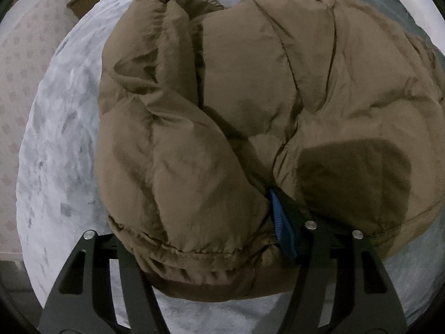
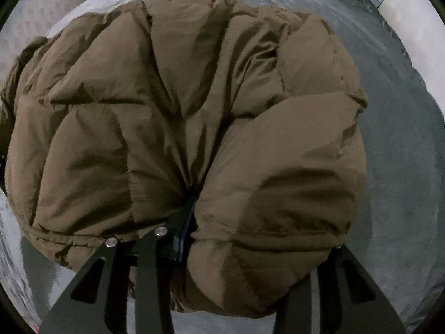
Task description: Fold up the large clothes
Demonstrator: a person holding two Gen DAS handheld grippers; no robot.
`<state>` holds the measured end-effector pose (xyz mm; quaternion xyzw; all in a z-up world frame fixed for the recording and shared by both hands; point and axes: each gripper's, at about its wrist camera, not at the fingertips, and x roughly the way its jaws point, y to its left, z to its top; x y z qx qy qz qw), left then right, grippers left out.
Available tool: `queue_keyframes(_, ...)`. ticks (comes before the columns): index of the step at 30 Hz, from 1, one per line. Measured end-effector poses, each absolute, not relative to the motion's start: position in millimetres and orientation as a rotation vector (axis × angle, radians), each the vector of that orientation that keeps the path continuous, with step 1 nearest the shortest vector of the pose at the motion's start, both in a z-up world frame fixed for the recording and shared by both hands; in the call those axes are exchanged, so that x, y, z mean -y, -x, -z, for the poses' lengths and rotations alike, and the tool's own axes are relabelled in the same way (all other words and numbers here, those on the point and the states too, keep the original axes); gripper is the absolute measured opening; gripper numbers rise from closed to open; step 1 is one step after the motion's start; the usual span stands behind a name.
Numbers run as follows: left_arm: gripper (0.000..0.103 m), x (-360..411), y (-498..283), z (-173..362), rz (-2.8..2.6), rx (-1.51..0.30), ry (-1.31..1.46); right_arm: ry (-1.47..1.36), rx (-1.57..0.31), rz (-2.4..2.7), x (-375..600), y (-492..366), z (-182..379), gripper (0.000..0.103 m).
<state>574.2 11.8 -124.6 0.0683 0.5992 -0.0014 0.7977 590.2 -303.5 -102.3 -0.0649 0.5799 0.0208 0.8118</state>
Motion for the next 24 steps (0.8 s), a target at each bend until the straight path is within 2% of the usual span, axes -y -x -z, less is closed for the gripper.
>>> queue_keyframes(19, 0.062, -2, -570, 120, -0.01, -1.273, -0.192, 0.189, -1.24, -0.026, 275, -587, 114, 0.038)
queue_keyframes(22, 0.056, 6, -567, 114, -0.032, -1.253, -0.232, 0.224, -1.23, -0.022, 270, -586, 113, 0.037)
queue_keyframes(24, 0.048, 12, -564, 111, -0.05, -1.233, -0.267, 0.252, -1.215, -0.019, 266, -582, 111, 0.034)
